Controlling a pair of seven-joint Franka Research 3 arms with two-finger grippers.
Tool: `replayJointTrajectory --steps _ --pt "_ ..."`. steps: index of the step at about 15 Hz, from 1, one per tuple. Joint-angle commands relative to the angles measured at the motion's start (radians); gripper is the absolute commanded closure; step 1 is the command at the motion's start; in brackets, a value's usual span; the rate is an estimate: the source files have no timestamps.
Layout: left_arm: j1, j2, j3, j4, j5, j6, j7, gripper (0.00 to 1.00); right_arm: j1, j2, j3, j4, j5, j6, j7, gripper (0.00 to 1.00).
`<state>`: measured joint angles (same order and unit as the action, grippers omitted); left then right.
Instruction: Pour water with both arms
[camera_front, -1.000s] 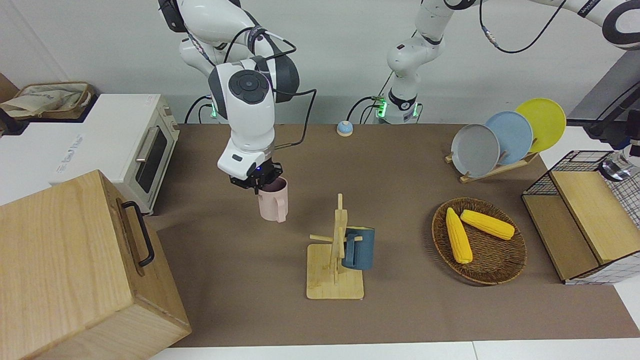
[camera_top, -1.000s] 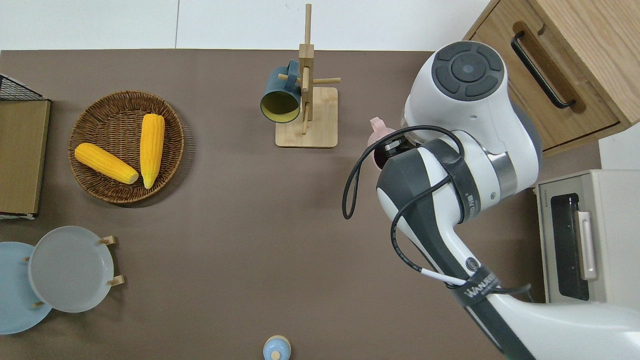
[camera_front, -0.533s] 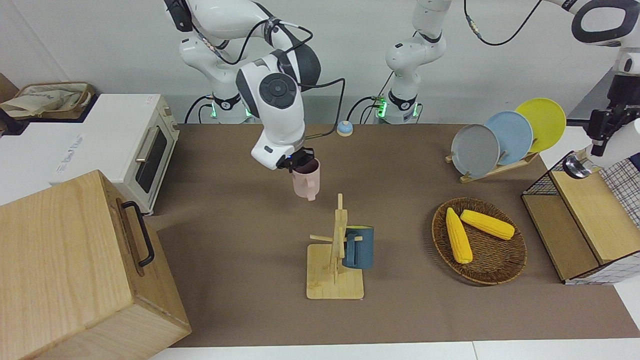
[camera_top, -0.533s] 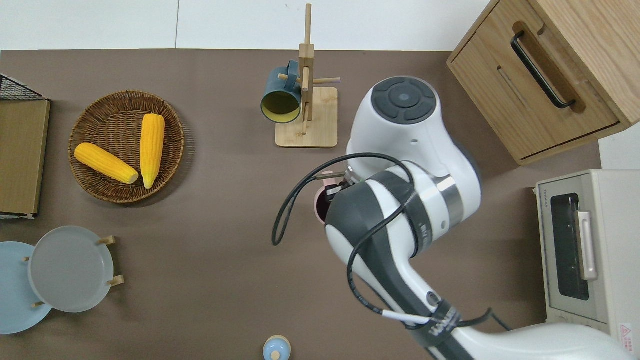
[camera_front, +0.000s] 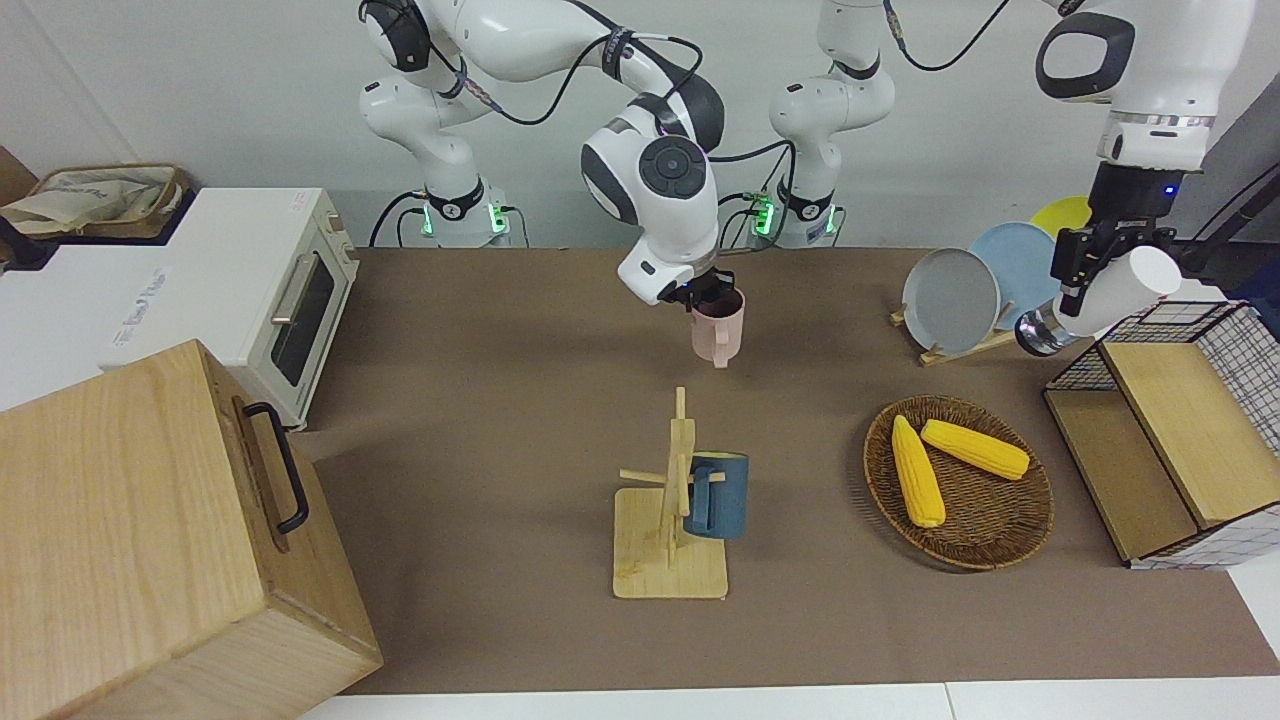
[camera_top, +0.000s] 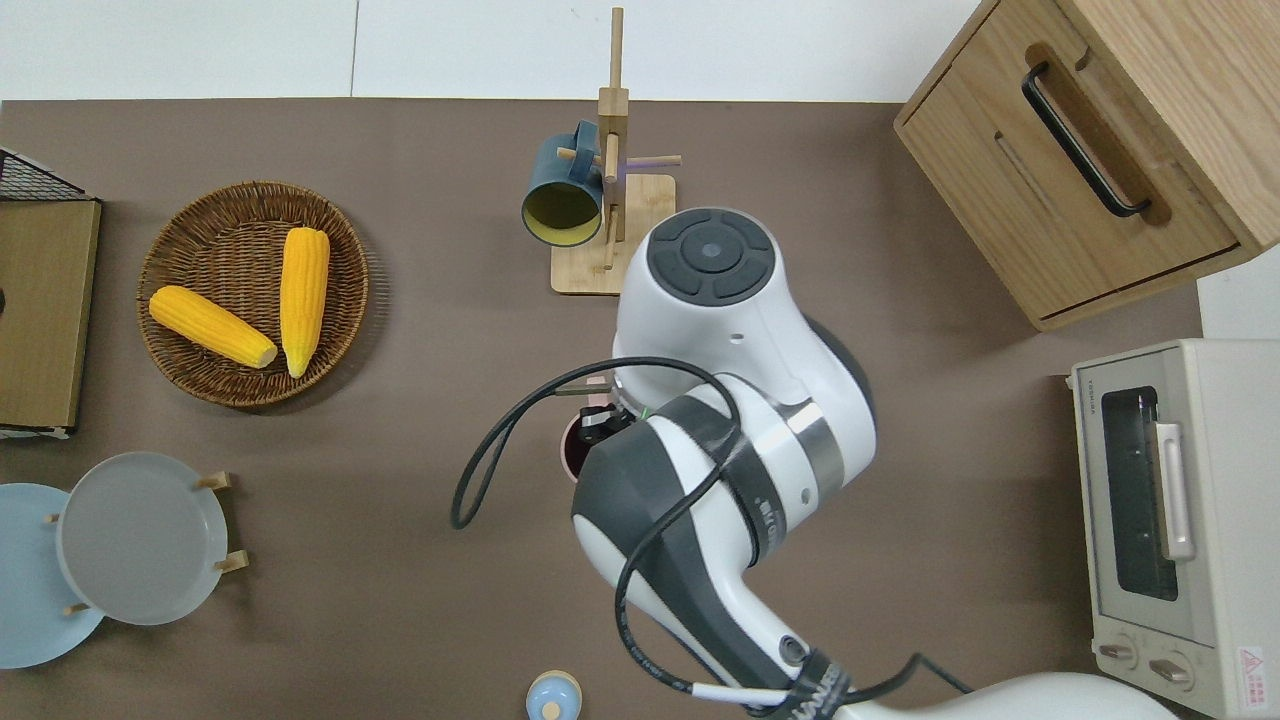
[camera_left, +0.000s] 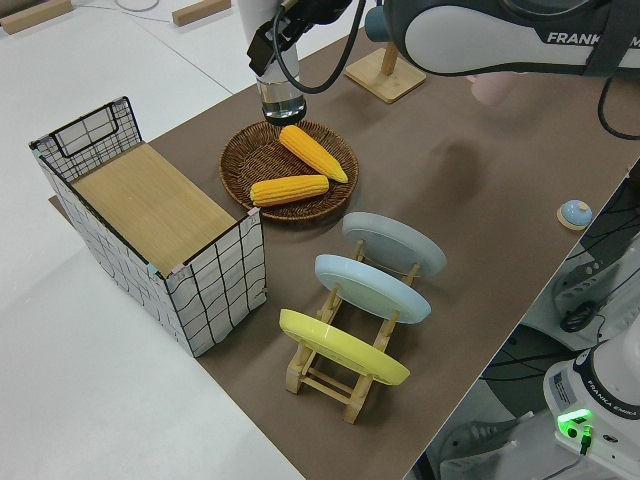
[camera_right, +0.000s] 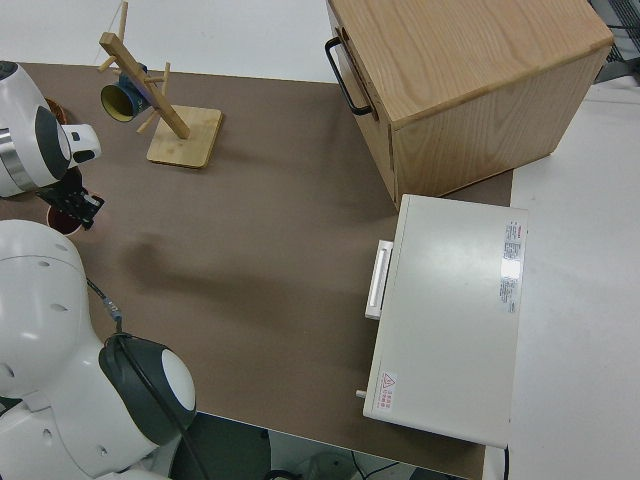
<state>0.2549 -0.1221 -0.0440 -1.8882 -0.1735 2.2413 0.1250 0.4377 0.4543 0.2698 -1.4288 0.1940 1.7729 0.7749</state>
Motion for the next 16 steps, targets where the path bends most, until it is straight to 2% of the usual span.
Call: replayJointTrajectory --steps 1,4,7,9,10,11,12,13,16 --pt "-0.009 -0.100 -0.049 -0.126 0.063 0.046 -0.094 1.00 0.064 0.075 -0.003 0.005 0.039 0.114 0.110 1.000" --pt "-0.009 -0.125 -0.086 -0.170 0.071 0.047 -0.143 1.00 0.075 0.116 -0.003 0.008 0.071 0.177 0.151 1.000" --pt "-0.011 -0.129 -0.088 -0.178 0.071 0.046 -0.143 1.00 0.101 0.167 -0.001 0.011 0.082 0.255 0.194 1.000" --pt "-0.009 -0.129 -0.086 -0.181 0.071 0.047 -0.140 1.00 0.105 0.201 -0.001 0.043 0.082 0.266 0.207 1.000" --pt "-0.009 -0.129 -0.086 -0.181 0.071 0.047 -0.140 1.00 0.105 0.205 -0.003 0.047 0.082 0.278 0.213 1.000" --pt "-0.009 -0.129 -0.086 -0.181 0.071 0.047 -0.140 1.00 0.105 0.205 -0.001 0.047 0.078 0.293 0.211 0.758" --pt "-0.009 -0.129 -0.086 -0.181 0.071 0.047 -0.140 1.00 0.105 0.207 -0.003 0.047 0.071 0.293 0.213 0.157" --pt "-0.008 -0.129 -0.086 -0.181 0.071 0.047 -0.140 1.00 0.107 0.205 -0.004 0.047 0.068 0.290 0.213 0.010" --pt "-0.011 -0.128 -0.088 -0.184 0.071 0.044 -0.136 1.00 0.089 0.192 -0.007 0.103 0.052 0.217 0.213 0.009"
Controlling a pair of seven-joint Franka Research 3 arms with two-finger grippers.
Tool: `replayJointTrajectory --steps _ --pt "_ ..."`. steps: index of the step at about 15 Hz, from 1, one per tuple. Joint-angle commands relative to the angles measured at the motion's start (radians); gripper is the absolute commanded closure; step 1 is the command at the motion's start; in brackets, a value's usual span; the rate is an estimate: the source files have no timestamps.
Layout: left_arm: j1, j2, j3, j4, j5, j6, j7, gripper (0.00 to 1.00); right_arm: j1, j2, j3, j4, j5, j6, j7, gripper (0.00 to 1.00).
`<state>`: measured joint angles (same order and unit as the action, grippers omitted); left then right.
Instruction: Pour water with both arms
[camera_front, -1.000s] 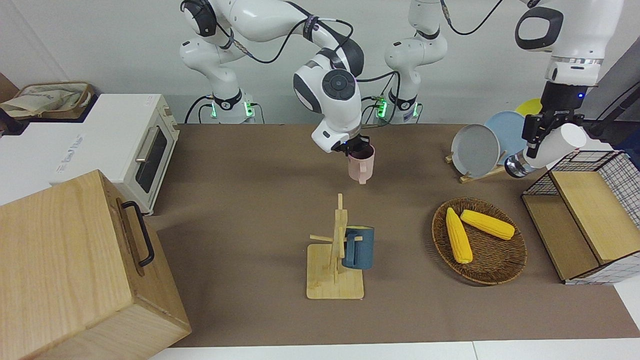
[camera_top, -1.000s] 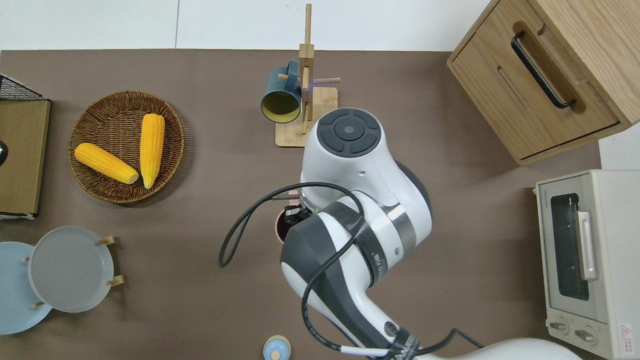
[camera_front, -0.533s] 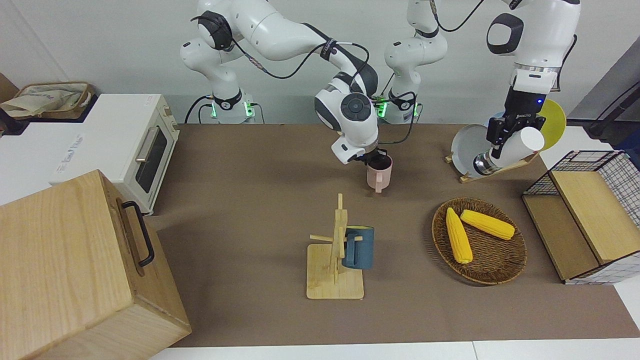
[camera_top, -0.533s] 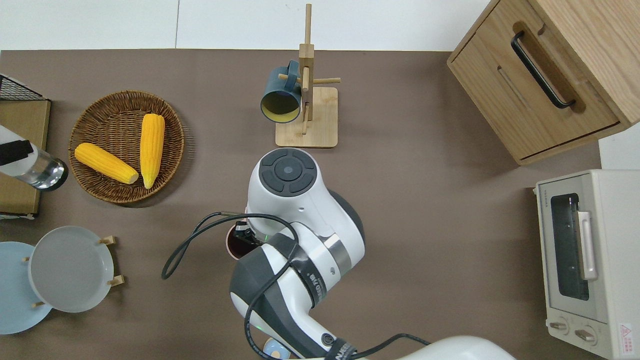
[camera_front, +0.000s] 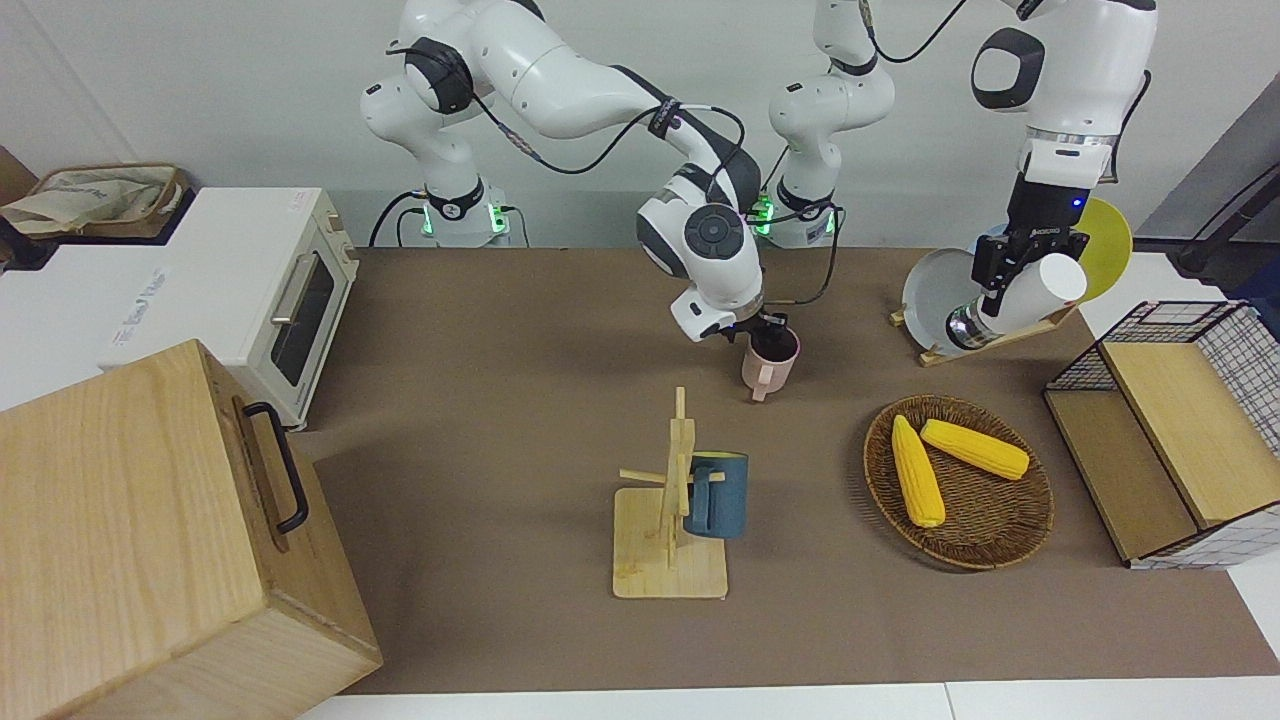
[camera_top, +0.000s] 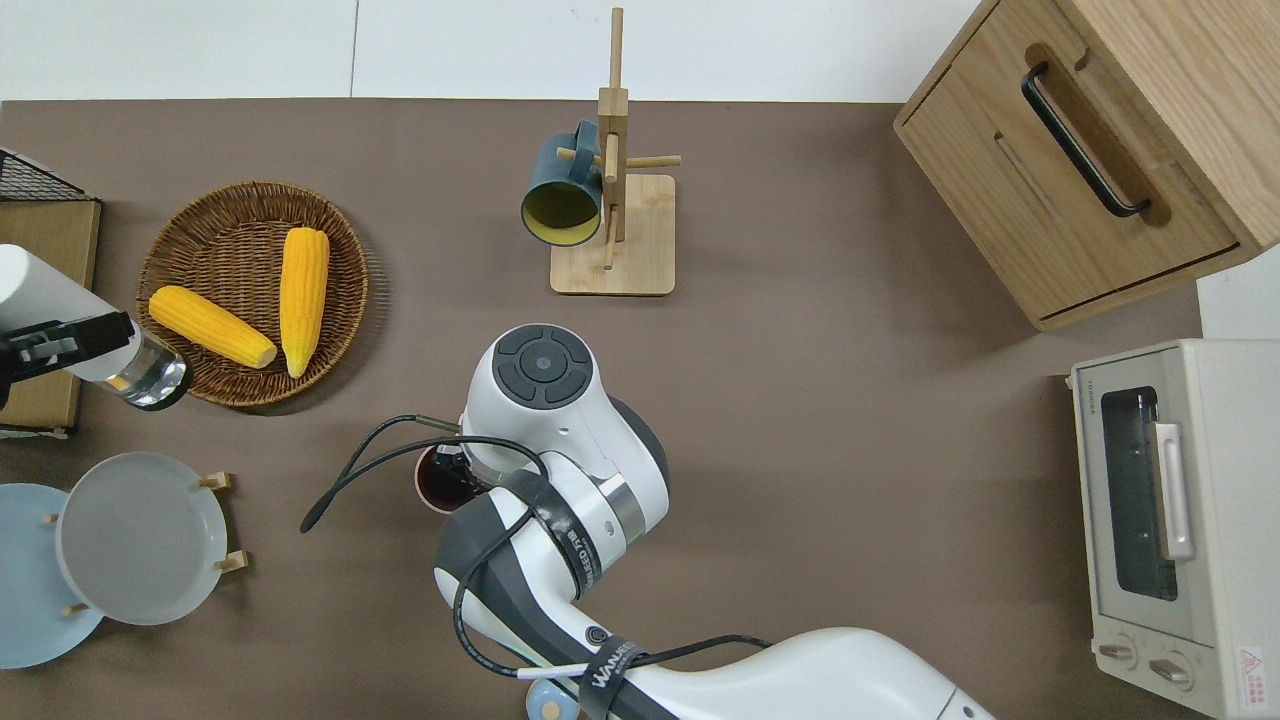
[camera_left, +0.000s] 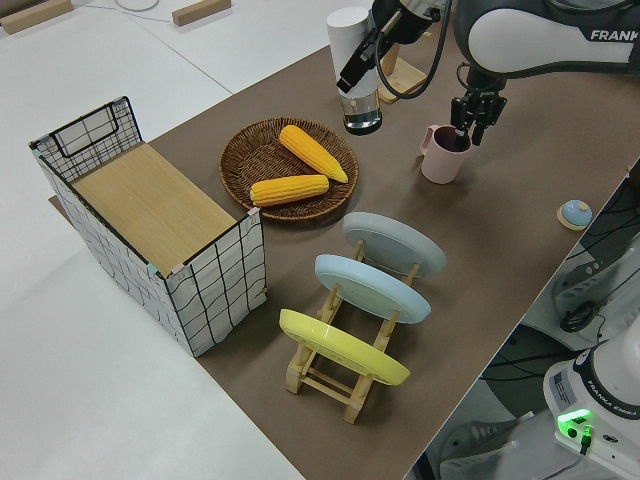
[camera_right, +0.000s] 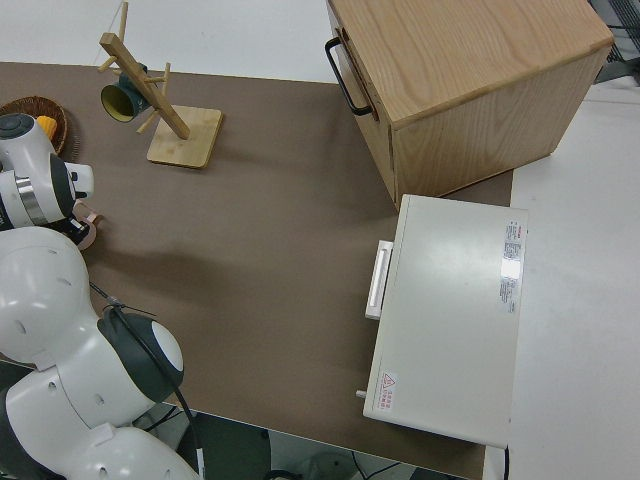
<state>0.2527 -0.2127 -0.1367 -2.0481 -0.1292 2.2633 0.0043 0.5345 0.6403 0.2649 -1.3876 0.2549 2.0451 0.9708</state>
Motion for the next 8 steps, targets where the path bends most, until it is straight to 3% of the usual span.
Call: replayJointTrajectory --steps 1,3,5,8 --pt "-0.013 -0.039 -0.001 -0.040 0.026 0.022 -0.018 1.00 -0.011 -0.011 -0.009 0.064 -0.009 -0.075 0.023 0.009" --pt "-0.018 -0.053 -0.033 -0.064 0.026 0.021 -0.041 1.00 -0.040 -0.117 -0.013 0.062 -0.060 -0.118 0.022 0.009" --pt "-0.018 -0.062 -0.061 -0.079 0.026 0.018 -0.062 1.00 -0.100 -0.184 -0.007 0.061 -0.104 -0.204 0.005 0.009" --pt "-0.018 -0.092 -0.078 -0.115 0.026 0.019 -0.061 1.00 -0.183 -0.289 -0.009 0.056 -0.114 -0.333 -0.108 0.009"
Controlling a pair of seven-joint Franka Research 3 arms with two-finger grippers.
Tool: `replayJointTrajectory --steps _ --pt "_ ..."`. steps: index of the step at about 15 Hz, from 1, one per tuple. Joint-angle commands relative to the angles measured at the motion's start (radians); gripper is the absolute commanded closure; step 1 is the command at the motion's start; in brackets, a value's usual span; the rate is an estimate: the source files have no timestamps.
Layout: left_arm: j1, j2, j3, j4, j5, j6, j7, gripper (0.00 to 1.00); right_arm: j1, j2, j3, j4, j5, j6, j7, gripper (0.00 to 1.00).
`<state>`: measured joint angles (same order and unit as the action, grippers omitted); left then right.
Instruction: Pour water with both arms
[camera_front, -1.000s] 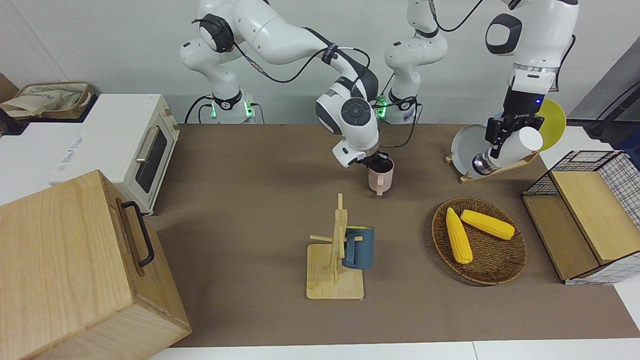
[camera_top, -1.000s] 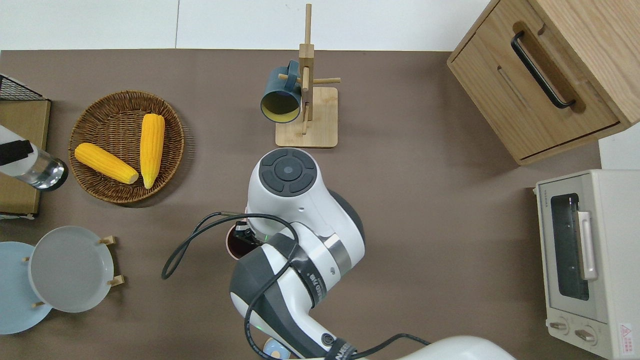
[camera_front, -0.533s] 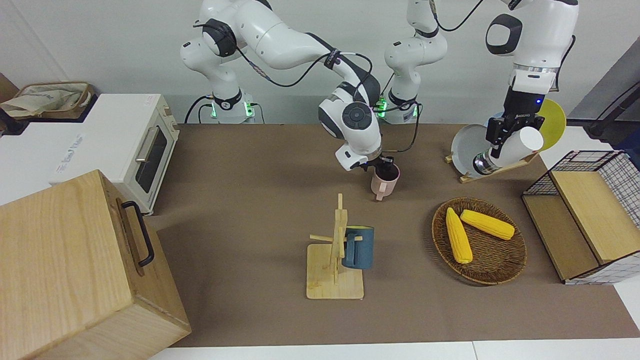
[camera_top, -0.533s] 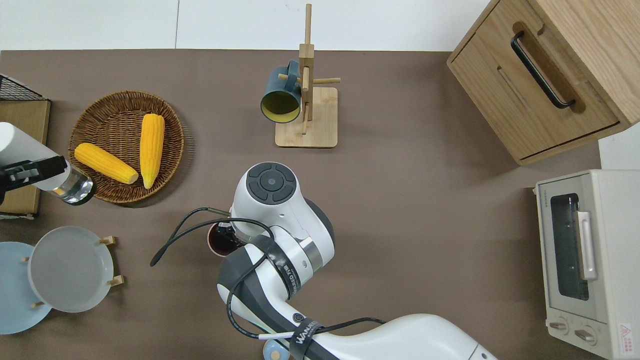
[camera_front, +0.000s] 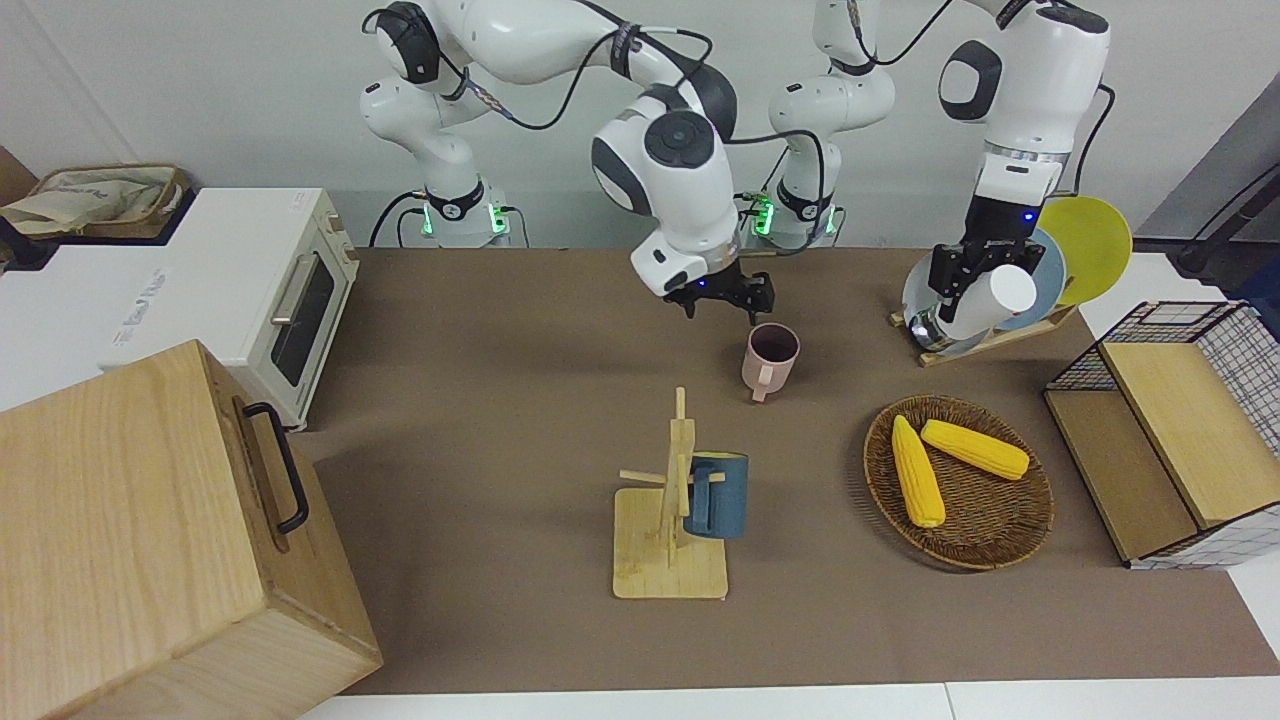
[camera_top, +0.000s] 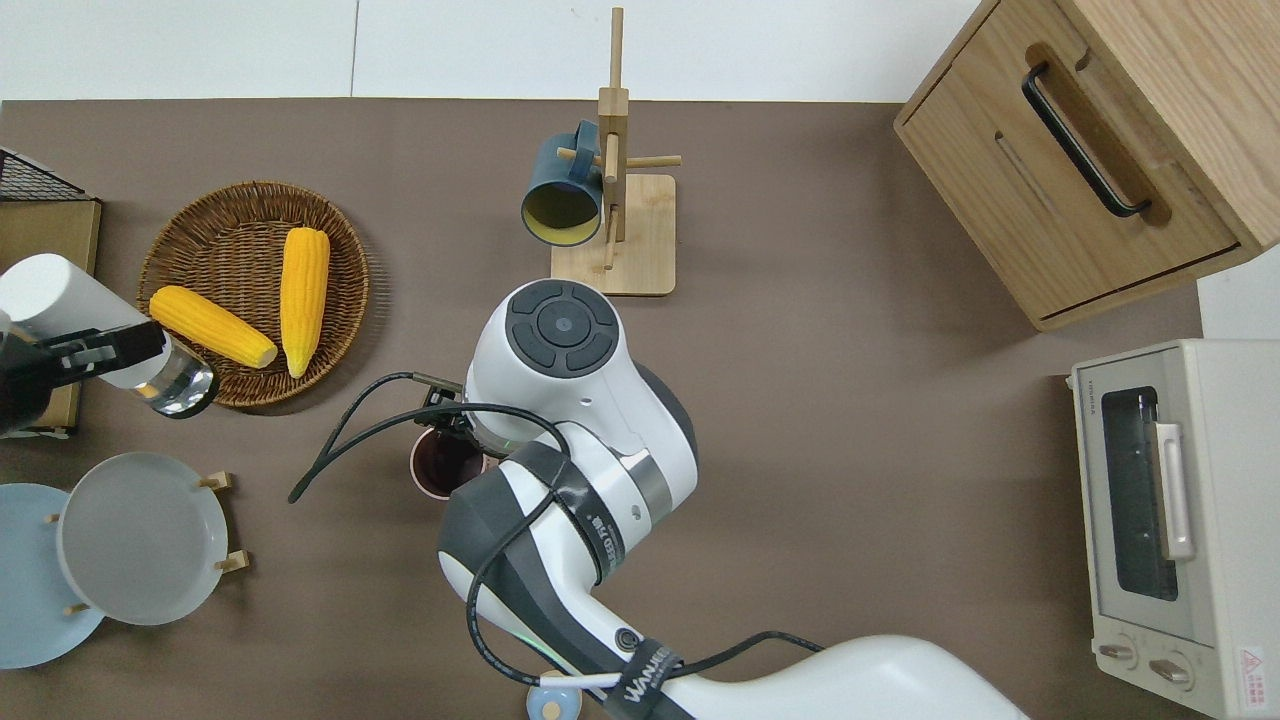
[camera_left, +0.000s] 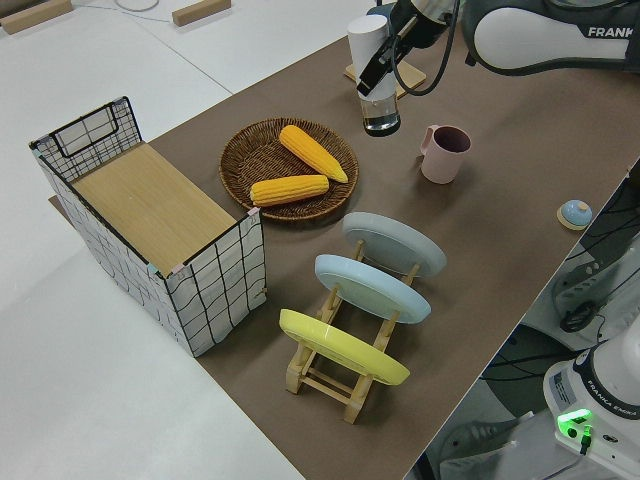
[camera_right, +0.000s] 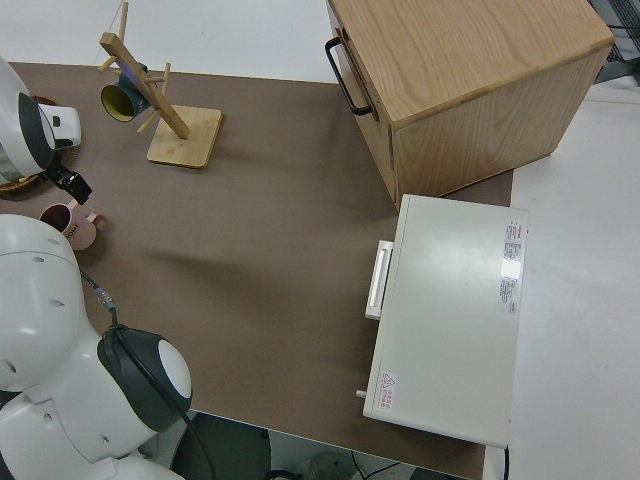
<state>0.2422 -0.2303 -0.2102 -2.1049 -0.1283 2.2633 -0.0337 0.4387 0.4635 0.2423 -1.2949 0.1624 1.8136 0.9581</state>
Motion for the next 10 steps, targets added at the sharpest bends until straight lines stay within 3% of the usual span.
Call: replayJointTrajectory --steps 1,6,10 --pt "-0.020 -0.084 -0.006 -0.073 0.026 0.019 -0.026 1.00 -0.121 -0.144 0.012 -0.038 -0.044 -0.155 -0.145 0.009" --pt "-0.087 -0.164 -0.006 -0.171 0.015 0.012 -0.034 1.00 -0.231 -0.212 0.014 -0.037 -0.133 -0.275 -0.318 0.009" --pt "-0.124 -0.213 -0.008 -0.220 0.010 0.005 -0.048 1.00 -0.360 -0.267 0.009 -0.046 -0.155 -0.324 -0.552 0.009"
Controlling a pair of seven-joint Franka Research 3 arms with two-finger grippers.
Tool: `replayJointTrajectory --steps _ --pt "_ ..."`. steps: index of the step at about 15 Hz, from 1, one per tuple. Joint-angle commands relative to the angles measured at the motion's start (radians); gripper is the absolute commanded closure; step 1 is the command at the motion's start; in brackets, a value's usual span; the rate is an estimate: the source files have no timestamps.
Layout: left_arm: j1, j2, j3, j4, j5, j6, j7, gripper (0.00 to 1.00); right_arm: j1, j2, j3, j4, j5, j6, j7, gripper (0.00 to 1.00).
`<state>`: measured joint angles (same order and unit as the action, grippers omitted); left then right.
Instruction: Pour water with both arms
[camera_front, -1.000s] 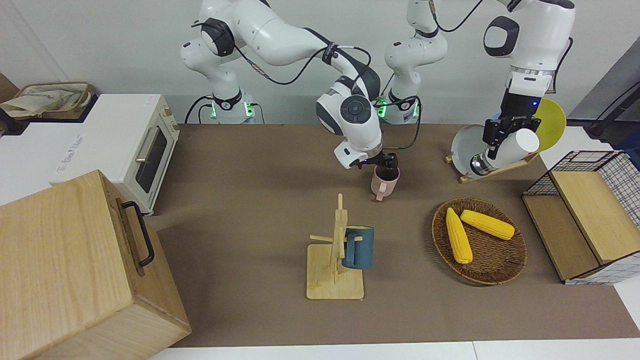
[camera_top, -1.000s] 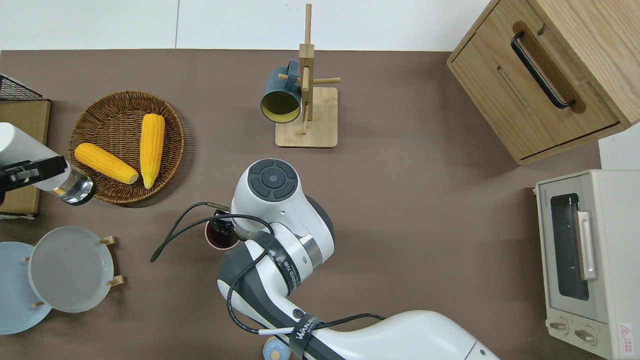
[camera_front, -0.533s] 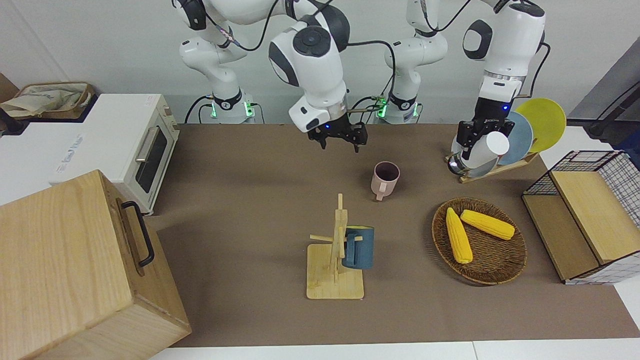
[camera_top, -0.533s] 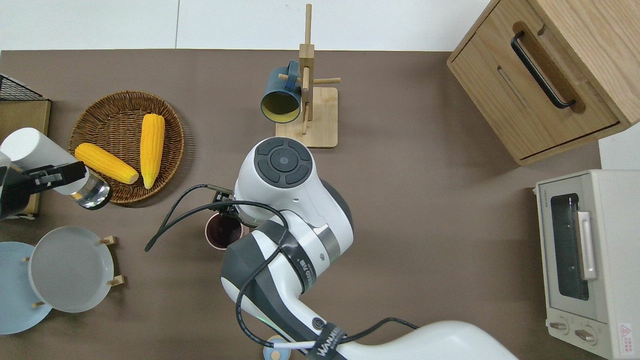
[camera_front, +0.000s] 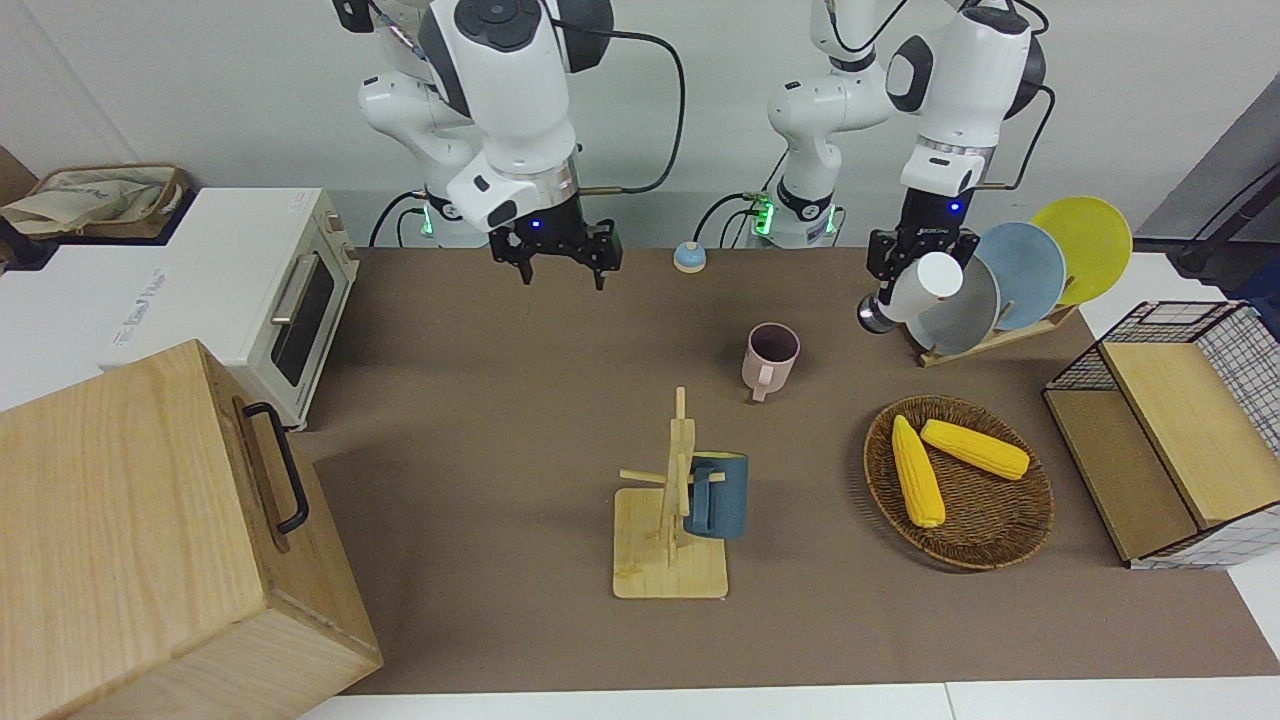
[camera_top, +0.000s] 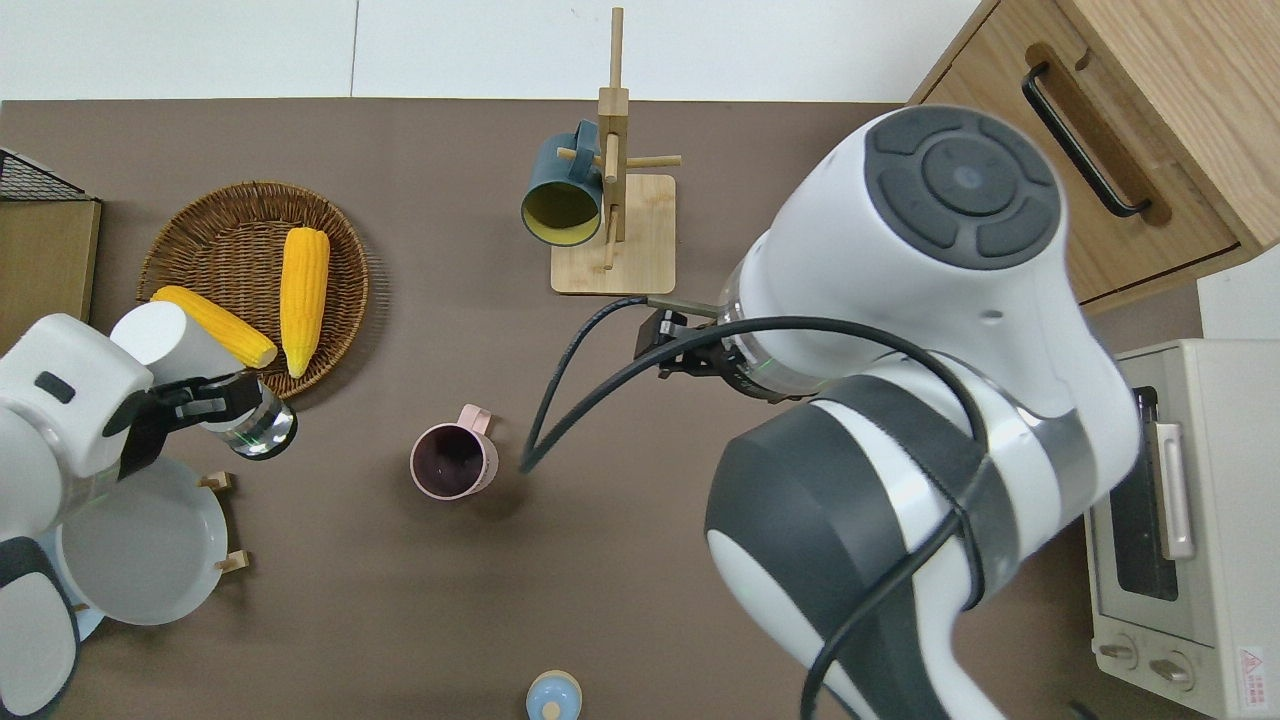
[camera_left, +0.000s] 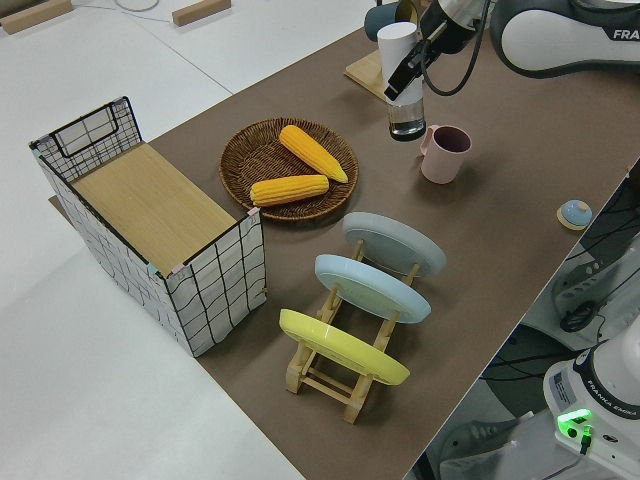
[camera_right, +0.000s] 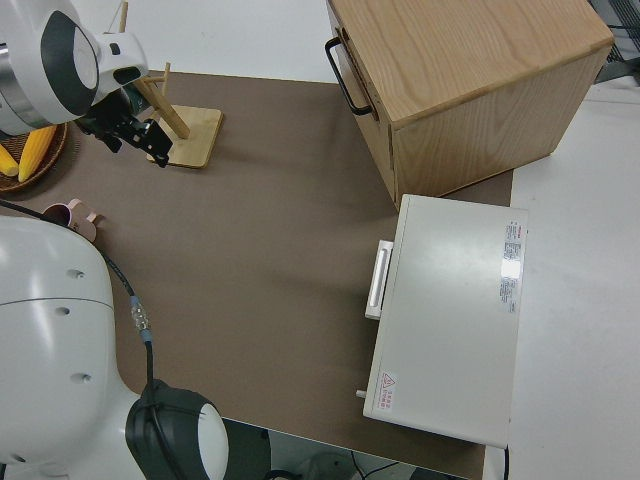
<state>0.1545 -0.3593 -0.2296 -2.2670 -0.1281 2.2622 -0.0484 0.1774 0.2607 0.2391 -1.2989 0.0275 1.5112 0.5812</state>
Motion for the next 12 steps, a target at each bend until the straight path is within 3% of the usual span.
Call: replayJointTrajectory --steps 1,7,10,12 --pt "-0.052 -0.096 0.012 -0.071 0.007 0.007 -0.045 1.00 -0.127 -0.084 0.002 -0.059 -0.038 -0.026 -0.248 0.009" --pt "-0.133 -0.151 0.012 -0.120 0.004 -0.030 -0.097 1.00 -0.141 -0.199 -0.174 -0.138 -0.049 -0.068 -0.578 0.009" --pt "-0.167 -0.176 0.012 -0.146 -0.025 -0.035 -0.111 1.00 -0.128 -0.234 -0.247 -0.175 -0.055 -0.077 -0.650 0.009" --pt "-0.185 -0.205 0.012 -0.181 -0.030 -0.035 -0.126 1.00 -0.087 -0.256 -0.303 -0.195 -0.080 -0.077 -0.679 0.009"
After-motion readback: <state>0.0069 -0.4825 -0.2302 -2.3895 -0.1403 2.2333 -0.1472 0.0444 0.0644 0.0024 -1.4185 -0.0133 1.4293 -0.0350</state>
